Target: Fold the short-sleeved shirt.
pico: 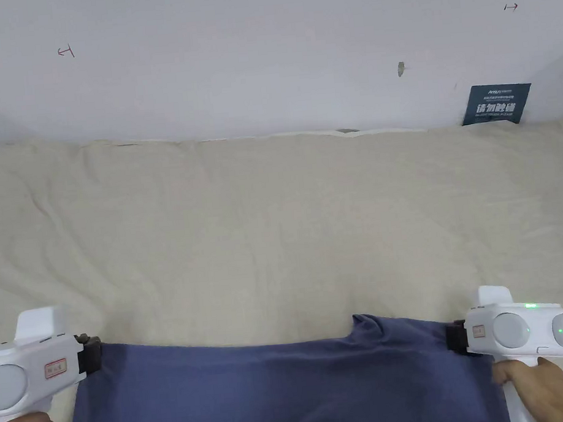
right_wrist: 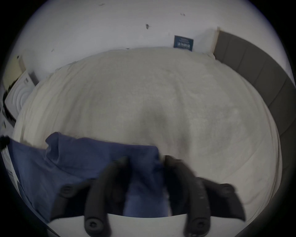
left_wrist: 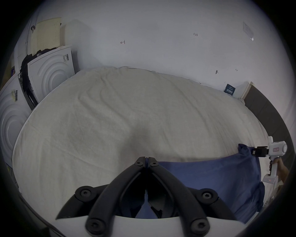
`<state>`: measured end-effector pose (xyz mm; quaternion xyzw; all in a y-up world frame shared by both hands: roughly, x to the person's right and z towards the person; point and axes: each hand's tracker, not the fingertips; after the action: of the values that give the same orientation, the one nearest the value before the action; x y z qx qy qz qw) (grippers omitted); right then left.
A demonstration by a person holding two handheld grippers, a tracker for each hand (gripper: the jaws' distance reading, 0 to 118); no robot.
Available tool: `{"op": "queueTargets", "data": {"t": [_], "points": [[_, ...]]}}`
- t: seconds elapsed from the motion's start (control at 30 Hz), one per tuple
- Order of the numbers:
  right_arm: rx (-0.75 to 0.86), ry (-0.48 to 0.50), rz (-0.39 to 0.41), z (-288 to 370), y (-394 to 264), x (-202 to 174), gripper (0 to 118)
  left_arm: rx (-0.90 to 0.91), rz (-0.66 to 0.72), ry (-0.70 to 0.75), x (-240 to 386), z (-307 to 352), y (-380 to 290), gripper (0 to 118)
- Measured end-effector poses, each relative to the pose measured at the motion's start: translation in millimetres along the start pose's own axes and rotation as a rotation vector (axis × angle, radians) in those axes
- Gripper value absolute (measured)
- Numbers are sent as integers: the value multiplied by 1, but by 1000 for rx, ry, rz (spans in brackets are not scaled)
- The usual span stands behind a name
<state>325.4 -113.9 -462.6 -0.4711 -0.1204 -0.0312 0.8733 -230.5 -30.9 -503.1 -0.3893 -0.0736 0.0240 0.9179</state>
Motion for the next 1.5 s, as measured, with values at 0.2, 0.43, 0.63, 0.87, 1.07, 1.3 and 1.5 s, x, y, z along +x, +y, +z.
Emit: {"op": "queueTargets", "data": {"t": [0.2, 0.43, 0.63, 0.87, 1.07, 1.3, 1.5], "points": [[84, -7, 67, 34, -5, -4, 5, 10, 22, 17, -2, 15, -8, 1], [279, 111, 39, 171, -33, 1, 5, 51, 49, 29, -8, 63, -23, 1], [343, 174, 16, 240, -90, 25, 5, 70, 84, 23, -26, 115, -52, 1], [314, 223, -60, 266, -179, 42, 5, 4, 65, 26, -40, 151, -124, 1], [191, 190, -151, 238, -250, 48, 5, -98, 63, 55, -44, 150, -186, 1], [64, 104, -160, 198, -294, 29, 5, -186, 7, 105, -50, 121, -230, 1], [84, 72, -184, 182, -299, 43, 22, -195, -33, 137, -40, 122, -228, 17]]}}
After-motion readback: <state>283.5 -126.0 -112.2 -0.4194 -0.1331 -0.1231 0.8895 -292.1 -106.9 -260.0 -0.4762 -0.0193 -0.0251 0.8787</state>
